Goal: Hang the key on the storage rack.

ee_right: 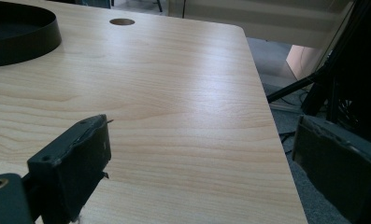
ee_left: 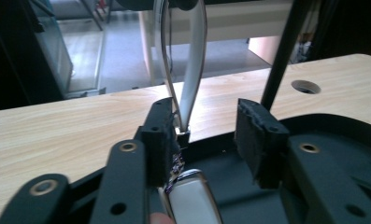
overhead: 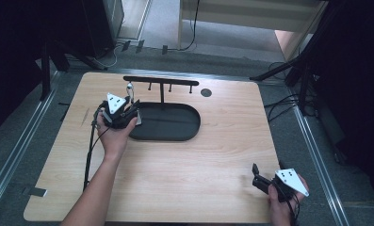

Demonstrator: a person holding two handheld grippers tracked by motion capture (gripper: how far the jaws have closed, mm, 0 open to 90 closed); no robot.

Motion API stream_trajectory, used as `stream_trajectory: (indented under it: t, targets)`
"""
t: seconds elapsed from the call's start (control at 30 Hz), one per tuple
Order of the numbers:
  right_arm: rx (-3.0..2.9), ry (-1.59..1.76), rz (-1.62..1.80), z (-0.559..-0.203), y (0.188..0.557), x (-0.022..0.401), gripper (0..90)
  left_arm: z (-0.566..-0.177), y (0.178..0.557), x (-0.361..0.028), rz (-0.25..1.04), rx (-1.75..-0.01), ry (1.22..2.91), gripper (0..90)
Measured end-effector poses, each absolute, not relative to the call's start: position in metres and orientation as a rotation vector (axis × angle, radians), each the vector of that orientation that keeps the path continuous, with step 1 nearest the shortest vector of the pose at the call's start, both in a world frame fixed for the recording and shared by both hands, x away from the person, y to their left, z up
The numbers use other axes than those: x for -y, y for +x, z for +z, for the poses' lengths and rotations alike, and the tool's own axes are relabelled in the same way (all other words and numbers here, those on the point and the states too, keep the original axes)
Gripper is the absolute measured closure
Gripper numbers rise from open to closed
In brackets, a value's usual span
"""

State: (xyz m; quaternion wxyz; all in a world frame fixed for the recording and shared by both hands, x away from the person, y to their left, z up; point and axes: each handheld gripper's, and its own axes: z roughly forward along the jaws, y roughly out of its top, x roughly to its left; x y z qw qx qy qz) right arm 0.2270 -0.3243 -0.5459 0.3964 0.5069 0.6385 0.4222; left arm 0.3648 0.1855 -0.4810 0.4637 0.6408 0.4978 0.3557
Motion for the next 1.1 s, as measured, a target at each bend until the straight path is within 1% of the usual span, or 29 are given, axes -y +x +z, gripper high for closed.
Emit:
stream_trajectory:
  t: [0.1,0.23,0.37,0.47,0.53,0.67,0.7,0.8,0.83,1.0,1.1]
  targets:
    - [-1.619,1.285,1.069,-0.546,0.227,0.324,4.3,-0.479,0.360,-0.189,0.855,-1.209,1.570,49.9]
    - [-1.620,1.284,1.068,-0.546,0.227,0.324,4.5,-0.477,0.349,-0.196,0.854,-1.184,1.539,46.3]
    - [-1.621,1.281,1.067,-0.546,0.227,0.324,4.5,-0.475,0.336,-0.206,0.857,-1.160,1.493,40.2]
    - [-1.622,1.279,1.064,-0.546,0.227,0.324,4.5,-0.471,0.326,-0.215,0.837,-1.153,1.457,38.6]
    - [-1.623,1.276,1.062,-0.546,0.227,0.324,4.5,-0.468,0.319,-0.218,0.845,-1.154,1.439,34.1]
    - [-1.628,1.274,1.058,-0.546,0.227,0.323,4.5,-0.461,0.305,-0.225,0.855,-1.142,1.440,29.6]
    - [-1.627,1.273,1.058,-0.546,0.227,0.323,4.5,-0.460,0.301,-0.227,0.856,-1.142,1.436,27.8]
    - [-1.627,1.274,1.057,-0.546,0.227,0.323,4.5,-0.455,0.290,-0.234,0.863,-1.163,1.419,17.0]
    - [-1.627,1.272,1.056,-0.546,0.227,0.323,4.5,-0.453,0.286,-0.237,0.863,-1.166,1.414,14.9]
    - [-1.625,1.271,1.052,-0.546,0.227,0.322,4.5,-0.448,0.267,-0.256,0.842,-1.174,1.388,11.1]
    - [-1.626,1.271,1.049,-0.546,0.227,0.322,4.5,-0.447,0.254,-0.269,0.851,-1.180,1.385,8.6]
